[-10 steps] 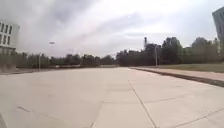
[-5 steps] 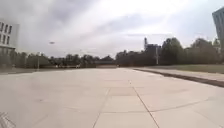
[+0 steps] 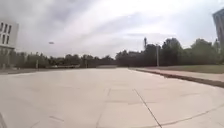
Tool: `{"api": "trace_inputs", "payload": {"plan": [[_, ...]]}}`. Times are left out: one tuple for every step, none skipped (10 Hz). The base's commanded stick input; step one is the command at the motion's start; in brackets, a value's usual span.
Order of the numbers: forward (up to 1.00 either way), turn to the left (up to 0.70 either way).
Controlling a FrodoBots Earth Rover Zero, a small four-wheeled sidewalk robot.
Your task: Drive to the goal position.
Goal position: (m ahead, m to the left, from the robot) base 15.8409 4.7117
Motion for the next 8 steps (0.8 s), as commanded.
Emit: {"api": "trace_inputs", "payload": {"plan": [[0.70, 0.00], [0.70, 0.00], [0.70, 0.00], [0.70, 0.00], [0.70, 0.00], [0.70, 0.00], [0.70, 0.00], [0.70, 0.00]]}}
